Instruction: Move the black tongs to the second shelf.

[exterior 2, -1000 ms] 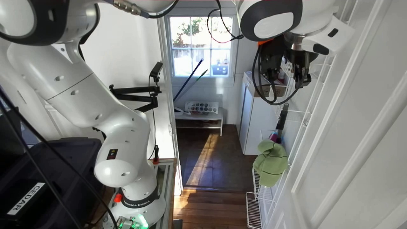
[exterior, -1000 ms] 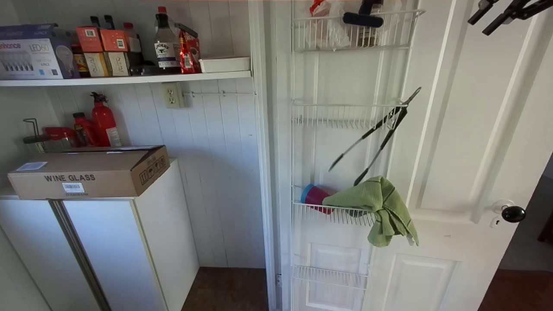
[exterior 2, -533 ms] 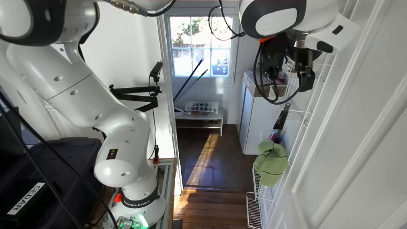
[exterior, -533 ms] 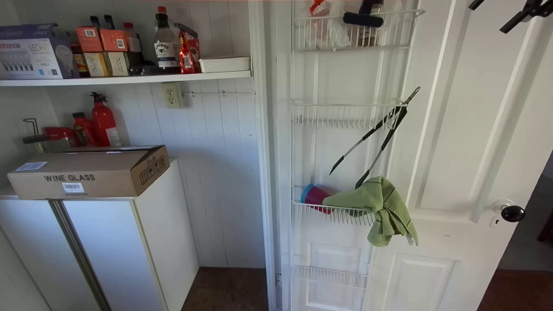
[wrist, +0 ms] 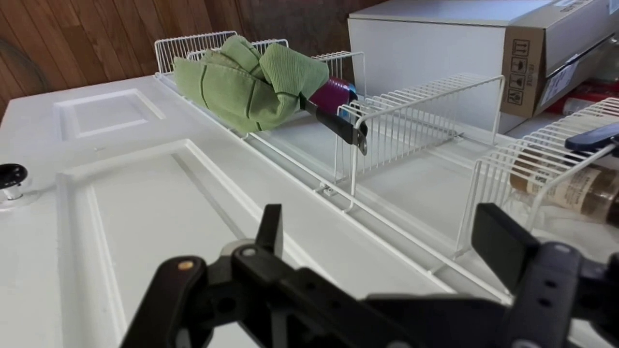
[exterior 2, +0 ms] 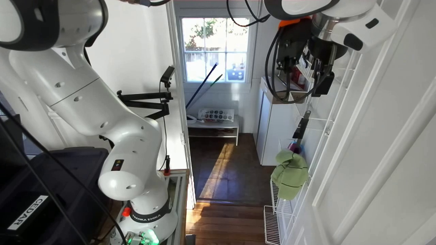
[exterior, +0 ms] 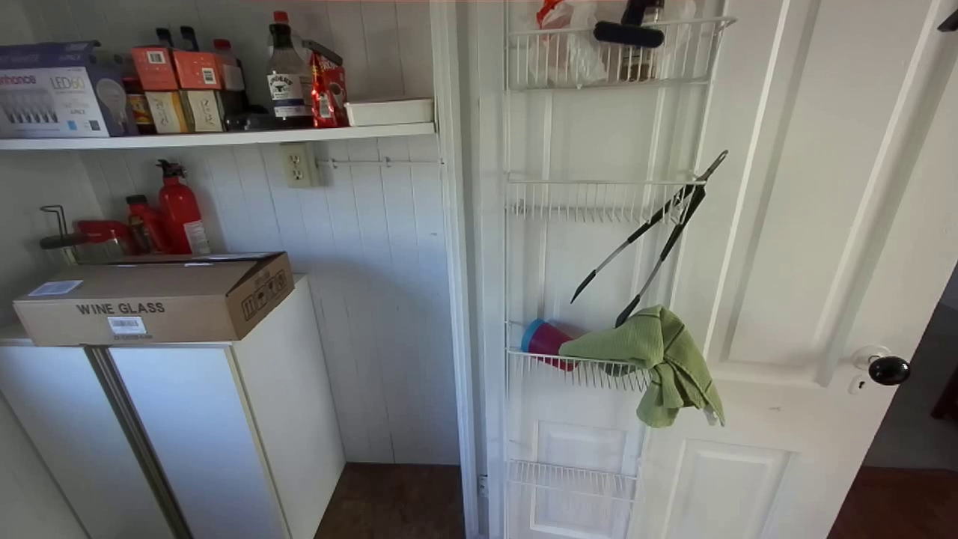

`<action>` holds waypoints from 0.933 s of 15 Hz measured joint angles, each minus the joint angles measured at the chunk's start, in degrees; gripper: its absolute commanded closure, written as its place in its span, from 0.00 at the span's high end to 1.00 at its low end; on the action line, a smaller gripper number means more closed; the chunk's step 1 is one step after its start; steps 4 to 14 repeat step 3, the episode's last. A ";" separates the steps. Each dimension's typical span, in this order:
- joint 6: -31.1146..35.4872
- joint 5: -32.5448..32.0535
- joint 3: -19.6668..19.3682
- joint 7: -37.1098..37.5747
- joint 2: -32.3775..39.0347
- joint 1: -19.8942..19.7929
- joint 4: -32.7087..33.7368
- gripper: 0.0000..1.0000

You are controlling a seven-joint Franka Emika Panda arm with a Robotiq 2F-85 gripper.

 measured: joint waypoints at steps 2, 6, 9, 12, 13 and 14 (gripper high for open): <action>-0.81 0.00 -0.10 0.47 0.00 -0.10 0.37 1.00; -0.86 0.00 -0.10 0.55 0.00 -0.09 0.37 1.00; -0.86 0.00 -0.10 0.55 0.00 -0.09 0.37 1.00; -0.86 0.00 -0.10 0.55 0.00 -0.09 0.37 1.00; -0.86 0.00 -0.10 0.55 0.00 -0.09 0.37 1.00; -0.86 0.00 -0.10 0.55 0.00 -0.09 0.37 1.00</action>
